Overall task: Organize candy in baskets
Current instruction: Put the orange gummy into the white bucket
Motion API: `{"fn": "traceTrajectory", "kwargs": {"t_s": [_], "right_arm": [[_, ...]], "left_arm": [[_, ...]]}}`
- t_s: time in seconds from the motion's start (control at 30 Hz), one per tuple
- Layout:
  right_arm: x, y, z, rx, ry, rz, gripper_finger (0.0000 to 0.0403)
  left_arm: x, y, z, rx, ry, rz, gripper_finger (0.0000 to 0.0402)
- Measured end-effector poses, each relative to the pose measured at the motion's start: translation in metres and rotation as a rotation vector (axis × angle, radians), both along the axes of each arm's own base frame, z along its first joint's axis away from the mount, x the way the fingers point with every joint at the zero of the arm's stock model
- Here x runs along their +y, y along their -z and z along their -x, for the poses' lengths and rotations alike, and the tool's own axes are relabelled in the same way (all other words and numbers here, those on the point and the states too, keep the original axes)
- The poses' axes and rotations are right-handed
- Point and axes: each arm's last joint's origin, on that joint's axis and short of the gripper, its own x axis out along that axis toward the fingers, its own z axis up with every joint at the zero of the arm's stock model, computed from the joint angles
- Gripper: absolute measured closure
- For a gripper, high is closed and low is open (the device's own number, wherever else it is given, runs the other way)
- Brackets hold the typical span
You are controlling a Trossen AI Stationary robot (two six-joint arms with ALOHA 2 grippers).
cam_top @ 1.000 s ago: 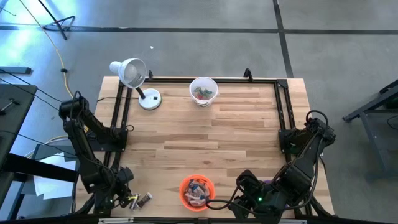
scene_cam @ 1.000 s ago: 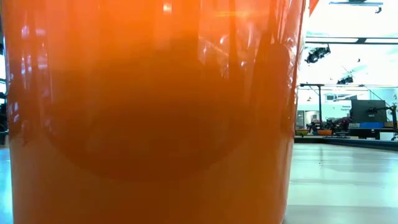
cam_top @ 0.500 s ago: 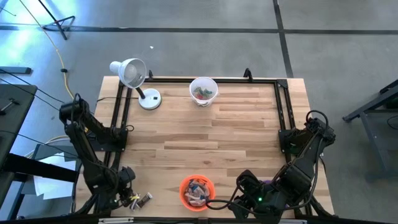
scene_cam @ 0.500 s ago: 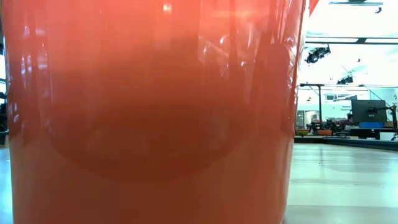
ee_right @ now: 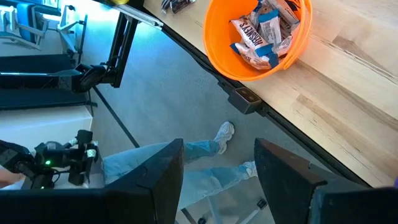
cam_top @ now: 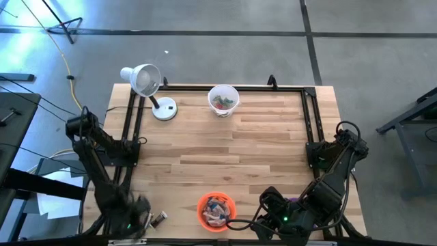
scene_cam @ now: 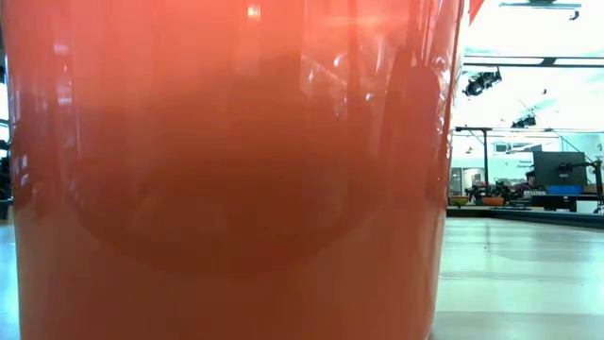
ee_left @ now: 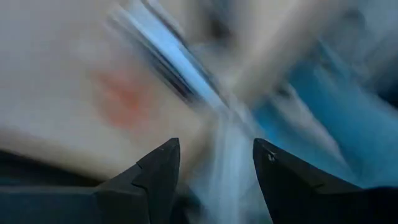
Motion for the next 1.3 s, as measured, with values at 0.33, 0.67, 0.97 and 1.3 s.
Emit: {"fn": "traceTrajectory", "kwargs": {"t_s": [0.33, 0.67, 0.97, 1.3], "right_arm": [[0.0, 0.0, -0.002, 0.013, -0.013, -0.021, 0.0213], [0.0, 0.0, -0.002, 0.014, -0.014, -0.022, 0.0213], [0.0, 0.0, -0.002, 0.014, -0.015, -0.022, 0.0213], [0.0, 0.0, -0.002, 0.014, -0.015, -0.022, 0.0213]], "left_arm": [[-0.004, 0.009, 0.002, 0.017, 0.167, 0.031, 0.0211], [0.006, 0.012, 0.004, 0.019, 0.257, -0.075, 0.0211], [0.011, 0.017, -0.004, -0.005, 0.296, -0.075, 0.0211], [0.013, 0.025, -0.016, -0.022, 0.323, -0.096, 0.0211]]}}
